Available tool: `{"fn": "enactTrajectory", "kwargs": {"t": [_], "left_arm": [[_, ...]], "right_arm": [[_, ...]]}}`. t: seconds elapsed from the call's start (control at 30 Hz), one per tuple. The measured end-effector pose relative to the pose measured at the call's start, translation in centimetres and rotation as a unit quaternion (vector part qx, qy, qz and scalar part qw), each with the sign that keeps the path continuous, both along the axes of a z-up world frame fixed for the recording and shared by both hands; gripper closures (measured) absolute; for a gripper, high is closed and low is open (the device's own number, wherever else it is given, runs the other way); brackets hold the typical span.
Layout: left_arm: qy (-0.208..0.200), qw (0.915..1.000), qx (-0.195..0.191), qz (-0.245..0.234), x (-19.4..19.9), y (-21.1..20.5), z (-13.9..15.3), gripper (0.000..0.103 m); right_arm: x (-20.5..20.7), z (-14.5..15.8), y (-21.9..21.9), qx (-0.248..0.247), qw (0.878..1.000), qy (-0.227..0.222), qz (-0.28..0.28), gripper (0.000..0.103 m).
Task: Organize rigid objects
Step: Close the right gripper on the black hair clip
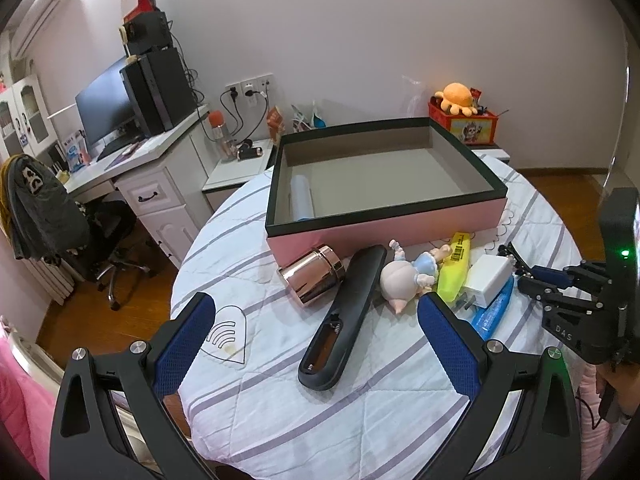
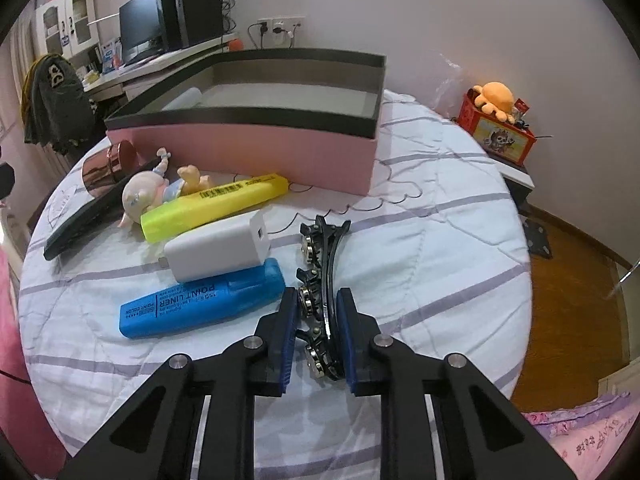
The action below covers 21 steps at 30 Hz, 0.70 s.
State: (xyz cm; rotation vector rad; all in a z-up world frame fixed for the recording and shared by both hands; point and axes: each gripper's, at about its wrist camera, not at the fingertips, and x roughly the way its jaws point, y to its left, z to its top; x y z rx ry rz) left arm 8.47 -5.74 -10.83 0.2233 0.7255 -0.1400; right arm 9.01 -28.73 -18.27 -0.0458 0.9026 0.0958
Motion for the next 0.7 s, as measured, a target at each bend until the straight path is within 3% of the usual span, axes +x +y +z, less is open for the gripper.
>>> {"fn": "enactTrajectory", "kwargs": {"t": [0.23, 0.4, 0.6, 0.7], "left_arm": [[-0.001, 0.9999, -0.013, 0.002, 0.6, 0.5, 0.0, 0.001], [0.001, 0.9999, -0.017, 0.002, 0.6, 0.8, -0.2, 0.001], [0.004, 0.9998, -0.018, 0.005, 1.0, 1.2, -0.3, 0.001], [0.005, 0.9998, -0.017, 0.005, 1.1, 1.2, -0.4, 0.001]], "right_arm": [[-0.9, 2.5, -0.3, -0.003, 1.0, -0.019, -0.005, 0.083], [0.0, 0.5, 0.0, -0.022, 0.999, 0.039, -0.002, 0.083], [0.7, -0.1, 0.1, -0.025, 0.999, 0.039, -0.013, 0.083], [1.5, -0.3, 0.3, -0.04, 0.998, 0.047, -0.014, 0.073]]}}
